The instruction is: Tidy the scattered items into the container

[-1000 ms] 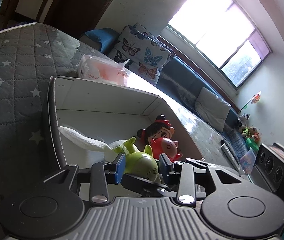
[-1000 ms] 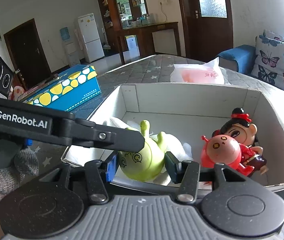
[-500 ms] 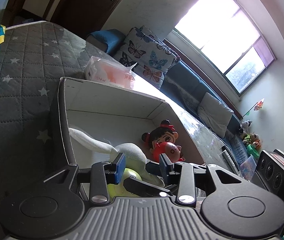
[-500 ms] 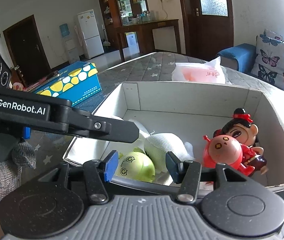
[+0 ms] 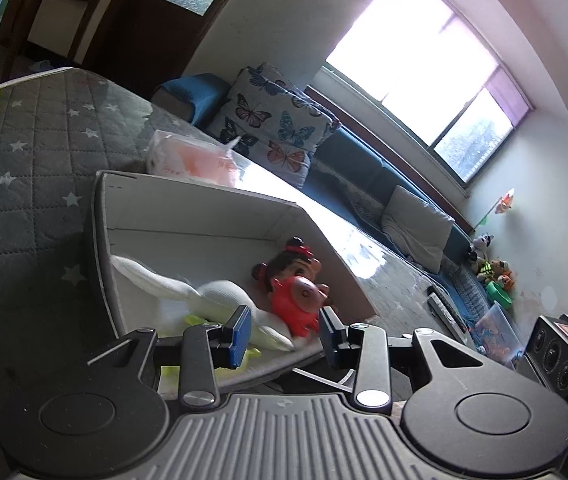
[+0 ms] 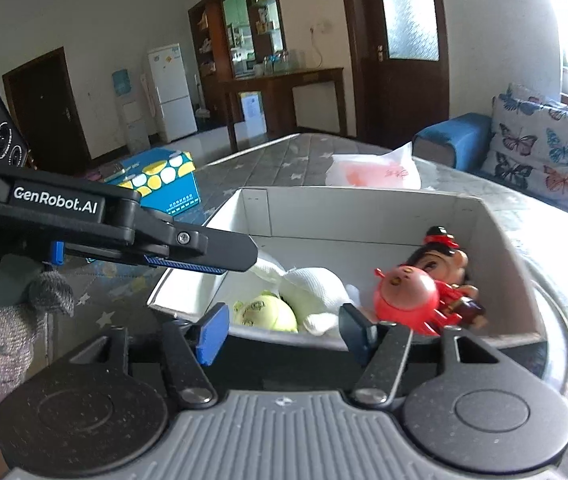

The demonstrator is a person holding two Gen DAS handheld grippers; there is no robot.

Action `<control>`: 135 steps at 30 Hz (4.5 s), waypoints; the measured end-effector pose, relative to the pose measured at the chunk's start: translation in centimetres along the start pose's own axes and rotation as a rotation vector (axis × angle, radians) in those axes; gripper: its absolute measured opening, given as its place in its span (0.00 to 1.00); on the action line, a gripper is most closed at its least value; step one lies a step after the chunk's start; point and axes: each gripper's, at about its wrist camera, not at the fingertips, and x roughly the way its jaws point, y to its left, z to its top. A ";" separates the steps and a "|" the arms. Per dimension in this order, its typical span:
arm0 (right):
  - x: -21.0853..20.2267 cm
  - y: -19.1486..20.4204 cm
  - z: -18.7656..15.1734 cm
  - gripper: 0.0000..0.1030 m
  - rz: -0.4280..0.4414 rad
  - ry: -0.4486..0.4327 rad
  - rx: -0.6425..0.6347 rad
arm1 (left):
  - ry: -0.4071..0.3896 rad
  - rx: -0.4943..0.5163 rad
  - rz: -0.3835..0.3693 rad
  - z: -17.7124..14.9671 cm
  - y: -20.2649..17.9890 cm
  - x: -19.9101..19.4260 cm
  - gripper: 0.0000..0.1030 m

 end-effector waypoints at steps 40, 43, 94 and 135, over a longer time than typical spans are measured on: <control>-6.0 -3.9 -11.8 0.75 -0.275 0.041 0.116 | 0.294 0.049 -0.163 -8.3 -6.5 8.3 0.38; -5.7 -3.7 -11.9 0.70 -0.295 0.049 0.104 | 0.311 0.039 -0.162 -8.5 -6.4 8.8 0.38; 3.4 -1.3 -0.9 0.68 -0.123 -0.061 -0.038 | 0.066 -0.052 -0.021 0.2 1.5 4.2 0.37; -5.5 1.2 -8.1 1.00 -0.211 -0.109 0.142 | 0.008 0.198 0.257 -8.3 -4.2 -3.1 0.38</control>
